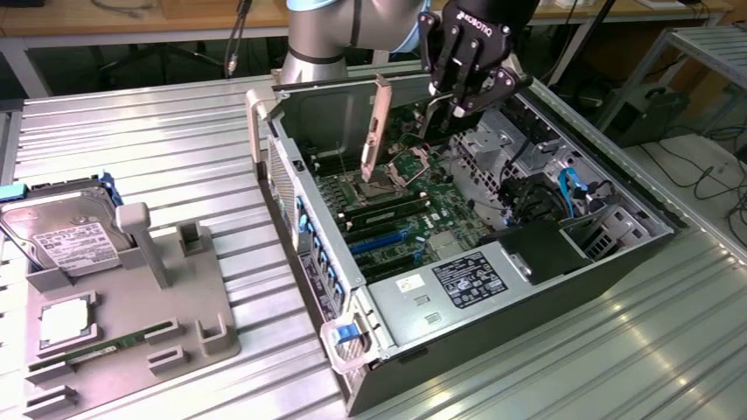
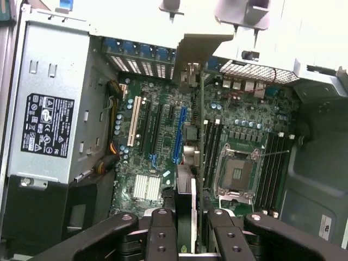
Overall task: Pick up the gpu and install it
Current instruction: 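Insert the gpu into the slot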
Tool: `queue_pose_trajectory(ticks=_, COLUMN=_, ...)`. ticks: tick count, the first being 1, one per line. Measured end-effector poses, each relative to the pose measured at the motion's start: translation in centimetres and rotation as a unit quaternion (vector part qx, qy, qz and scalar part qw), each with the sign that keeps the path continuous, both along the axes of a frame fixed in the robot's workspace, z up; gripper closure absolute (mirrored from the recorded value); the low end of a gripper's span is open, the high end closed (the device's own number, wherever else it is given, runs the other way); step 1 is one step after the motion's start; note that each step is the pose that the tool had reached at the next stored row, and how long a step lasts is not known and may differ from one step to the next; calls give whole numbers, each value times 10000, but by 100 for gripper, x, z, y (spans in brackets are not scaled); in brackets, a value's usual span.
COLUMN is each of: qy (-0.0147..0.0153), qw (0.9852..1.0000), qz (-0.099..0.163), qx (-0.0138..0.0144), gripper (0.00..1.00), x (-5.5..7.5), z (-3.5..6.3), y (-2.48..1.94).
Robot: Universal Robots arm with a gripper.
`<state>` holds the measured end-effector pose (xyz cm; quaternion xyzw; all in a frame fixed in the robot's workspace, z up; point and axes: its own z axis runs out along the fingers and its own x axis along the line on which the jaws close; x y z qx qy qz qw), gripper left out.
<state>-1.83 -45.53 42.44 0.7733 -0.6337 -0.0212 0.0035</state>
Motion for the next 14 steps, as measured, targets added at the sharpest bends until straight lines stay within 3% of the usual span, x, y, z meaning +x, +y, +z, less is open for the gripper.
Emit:
queue_pose_trajectory(ticks=7, qy=0, qw=9981, qz=612, qx=0, gripper=73, x=0, z=0, y=0)
queue_pose_trajectory(ticks=10, qy=0, qw=9964, qz=850, qx=0, gripper=73, x=0, z=-1, y=0)
queue_pose_trajectory(ticks=14, qy=0, qw=9929, qz=1186, qx=0, gripper=73, x=0, z=-2, y=0)
